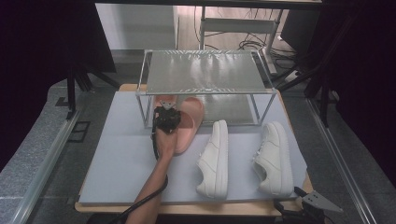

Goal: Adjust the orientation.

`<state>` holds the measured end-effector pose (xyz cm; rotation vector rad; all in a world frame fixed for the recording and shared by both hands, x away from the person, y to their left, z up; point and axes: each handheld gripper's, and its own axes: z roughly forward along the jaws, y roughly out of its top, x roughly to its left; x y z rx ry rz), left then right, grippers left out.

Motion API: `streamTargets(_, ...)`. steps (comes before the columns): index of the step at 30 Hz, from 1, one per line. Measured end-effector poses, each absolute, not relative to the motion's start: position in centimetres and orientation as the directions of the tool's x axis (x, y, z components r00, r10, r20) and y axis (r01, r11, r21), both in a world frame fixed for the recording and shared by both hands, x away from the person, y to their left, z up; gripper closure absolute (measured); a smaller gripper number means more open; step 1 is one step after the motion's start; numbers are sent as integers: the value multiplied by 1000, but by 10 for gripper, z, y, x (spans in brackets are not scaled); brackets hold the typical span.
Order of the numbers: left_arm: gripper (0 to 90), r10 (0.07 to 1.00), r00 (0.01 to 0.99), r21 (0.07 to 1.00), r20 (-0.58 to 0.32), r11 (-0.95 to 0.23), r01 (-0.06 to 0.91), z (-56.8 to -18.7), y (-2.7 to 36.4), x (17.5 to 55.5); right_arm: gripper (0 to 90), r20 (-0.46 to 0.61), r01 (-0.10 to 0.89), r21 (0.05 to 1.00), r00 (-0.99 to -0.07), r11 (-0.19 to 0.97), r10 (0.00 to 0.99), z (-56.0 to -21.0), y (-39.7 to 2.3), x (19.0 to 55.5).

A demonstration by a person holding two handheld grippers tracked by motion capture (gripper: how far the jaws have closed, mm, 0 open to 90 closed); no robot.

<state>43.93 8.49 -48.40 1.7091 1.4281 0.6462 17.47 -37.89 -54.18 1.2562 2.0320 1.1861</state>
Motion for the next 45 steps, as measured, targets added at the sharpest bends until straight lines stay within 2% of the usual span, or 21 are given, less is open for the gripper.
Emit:
streamTargets(7,780,968,226,831,-111,-34,555,-485,89,440,6,47,475,855,-471,208,881,-542,-379,175)
streamTargets(14,686,959,260,826,-114,-54,561,-481,90,437,6,47,475,855,-471,209,881,-542,-379,175)
streamTargets(19,630,951,292,831,-106,-77,551,-472,97,426,6,46,475,855,-471,209,881,-542,-379,175)
streamTargets(27,599,934,349,843,-83,-121,524,-467,114,395,6,39,475,854,-470,215,882,-542,-378,175)
streamTargets(38,643,887,448,837,-110,-161,524,-478,139,349,6,31,476,851,-467,221,884,-542,-377,175)
streamTargets(45,742,860,494,827,-129,-182,532,-490,147,326,6,27,476,850,-467,226,884,-542,-377,175)
